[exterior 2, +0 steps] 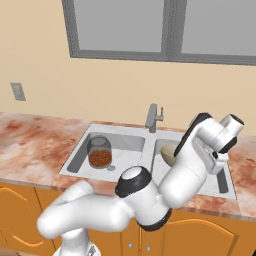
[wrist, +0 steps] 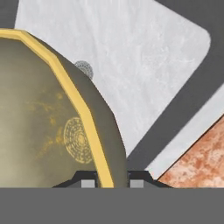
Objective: Place the jar in the left basin and the bowl in the right basin of the sink.
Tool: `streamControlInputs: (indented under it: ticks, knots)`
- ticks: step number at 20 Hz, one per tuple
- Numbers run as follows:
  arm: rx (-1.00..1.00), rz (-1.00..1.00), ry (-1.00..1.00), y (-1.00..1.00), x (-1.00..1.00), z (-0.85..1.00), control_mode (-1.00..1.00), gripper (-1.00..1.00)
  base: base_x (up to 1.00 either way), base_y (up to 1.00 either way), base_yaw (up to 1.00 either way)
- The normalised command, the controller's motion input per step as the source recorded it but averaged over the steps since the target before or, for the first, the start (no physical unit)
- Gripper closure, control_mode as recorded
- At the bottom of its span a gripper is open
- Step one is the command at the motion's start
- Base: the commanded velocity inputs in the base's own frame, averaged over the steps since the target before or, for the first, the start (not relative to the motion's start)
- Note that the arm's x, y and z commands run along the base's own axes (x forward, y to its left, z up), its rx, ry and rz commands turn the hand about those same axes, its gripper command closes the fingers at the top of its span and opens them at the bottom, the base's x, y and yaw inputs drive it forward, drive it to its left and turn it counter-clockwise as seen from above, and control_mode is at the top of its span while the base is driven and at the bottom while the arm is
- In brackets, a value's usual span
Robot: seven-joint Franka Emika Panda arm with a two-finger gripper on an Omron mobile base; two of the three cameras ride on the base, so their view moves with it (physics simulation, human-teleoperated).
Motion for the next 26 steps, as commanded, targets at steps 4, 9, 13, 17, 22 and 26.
streamControlInputs:
  ticks: [4,9,13,17,22,26]
  knots:
    - [0.00,0.00,-0.01,-0.14,0.43,-0.13,-1.00,1.00,0.00,0.00,0.00]
    - [0.00,0.00,0.00,-0.18,0.43,-0.15,-1.00,1.00,0.00,0.00,0.00]
    - [0.00,0.00,0.00,-0.23,0.41,-0.15,-1.00,1.00,0.00,0.00,0.00]
    - [0.00,0.00,0.00,-0.24,0.41,-0.10,-1.00,1.00,0.00,0.00,0.00]
    - [0.00,0.00,0.00,-0.24,0.39,-0.04,-1.00,1.00,0.00,0.00,0.00]
    - [0.00,0.00,0.00,-0.16,0.40,-0.02,-1.00,1.00,0.00,0.00,0.00]
